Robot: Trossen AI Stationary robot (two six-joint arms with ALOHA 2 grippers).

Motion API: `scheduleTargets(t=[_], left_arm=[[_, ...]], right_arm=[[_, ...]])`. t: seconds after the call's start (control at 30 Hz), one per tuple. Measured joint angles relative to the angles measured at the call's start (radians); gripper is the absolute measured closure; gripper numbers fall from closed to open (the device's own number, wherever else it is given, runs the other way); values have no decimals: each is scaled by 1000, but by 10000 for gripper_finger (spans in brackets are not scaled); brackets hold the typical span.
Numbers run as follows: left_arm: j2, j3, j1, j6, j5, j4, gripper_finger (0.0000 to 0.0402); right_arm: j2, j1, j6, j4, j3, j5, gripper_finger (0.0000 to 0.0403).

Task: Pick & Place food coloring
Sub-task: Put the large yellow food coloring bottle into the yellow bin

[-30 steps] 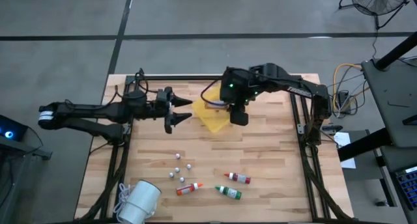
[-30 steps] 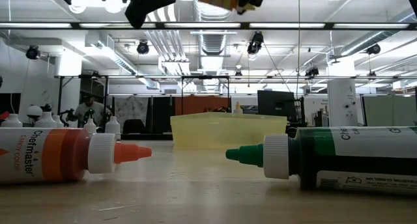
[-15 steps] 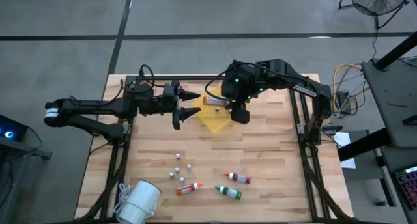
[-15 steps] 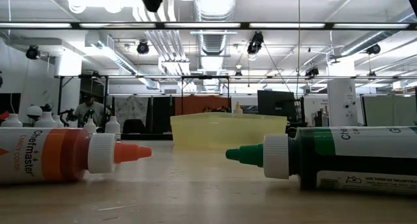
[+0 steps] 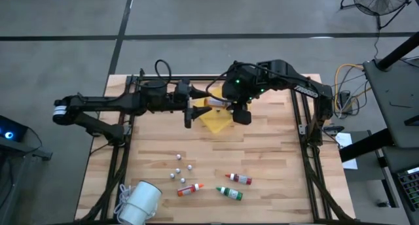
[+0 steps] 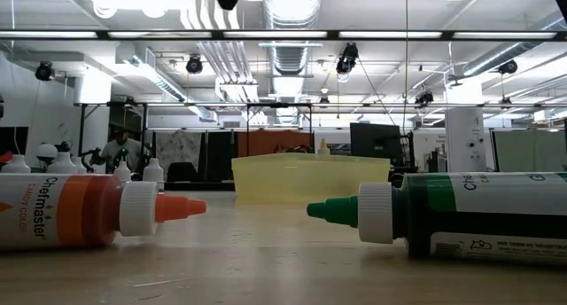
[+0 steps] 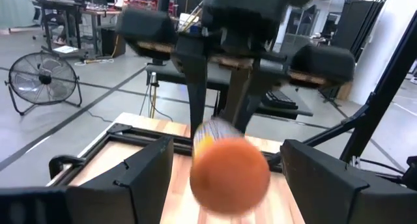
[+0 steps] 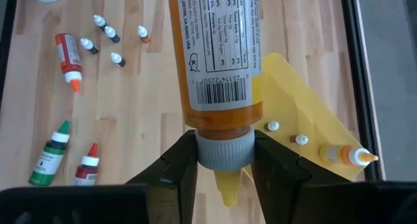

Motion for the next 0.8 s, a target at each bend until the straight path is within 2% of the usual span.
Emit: scheduleTargets(t=[0.37,0.6,0.8], left_arm=[[67,79,0,-9,2,-84,160],[68,88,0,-10,4,-86,197],[68,90,0,-15,4,-125,245]], right_arm=[[0,0,-3,-4,0,0,294],[0,0,-8,-20,-1,6,294],[0,0,-8,-20,-1,8,294]])
